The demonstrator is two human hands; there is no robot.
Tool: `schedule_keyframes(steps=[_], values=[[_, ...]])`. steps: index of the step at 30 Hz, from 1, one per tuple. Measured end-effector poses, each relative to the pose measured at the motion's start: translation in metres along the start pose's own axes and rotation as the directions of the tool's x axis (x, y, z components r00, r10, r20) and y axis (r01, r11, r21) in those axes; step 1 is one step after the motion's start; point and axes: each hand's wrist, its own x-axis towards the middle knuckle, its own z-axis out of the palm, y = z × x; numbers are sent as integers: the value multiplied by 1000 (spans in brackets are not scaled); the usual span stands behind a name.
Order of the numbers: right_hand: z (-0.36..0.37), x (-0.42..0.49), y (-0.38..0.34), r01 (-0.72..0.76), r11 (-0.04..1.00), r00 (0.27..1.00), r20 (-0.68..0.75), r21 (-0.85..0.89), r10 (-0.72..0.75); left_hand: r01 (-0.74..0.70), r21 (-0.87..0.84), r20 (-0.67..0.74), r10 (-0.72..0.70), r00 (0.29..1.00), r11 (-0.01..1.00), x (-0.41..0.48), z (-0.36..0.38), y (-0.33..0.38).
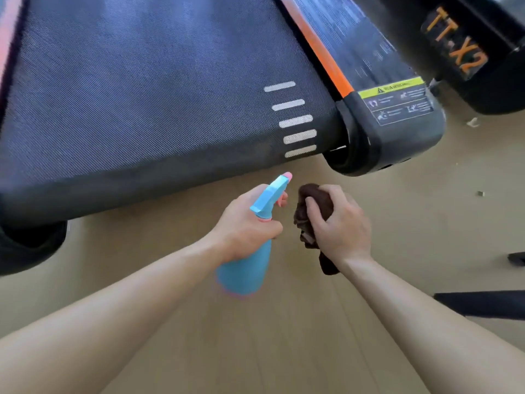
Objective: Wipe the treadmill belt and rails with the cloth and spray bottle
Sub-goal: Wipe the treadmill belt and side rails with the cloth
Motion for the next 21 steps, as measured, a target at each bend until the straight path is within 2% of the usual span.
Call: schedule_keyframes(steps=[6,15,19,21], values=[[10,-14,7,-73,974,983,-151,213,107,-28,-40,-60,26,998,999,0,9,0],[10,16,-12,21,952,946,-313,306,80,-43,-44,-129,37,991,998,7,1,-17],[22,57,-53,153,944,885,-465,294,2,-21,-40,-127,16,992,999,-9,-16,-27],[33,81,-75,87,957,828,-554,276,85,-7,-52,-162,-2,987,999,-17,-29,-35]])
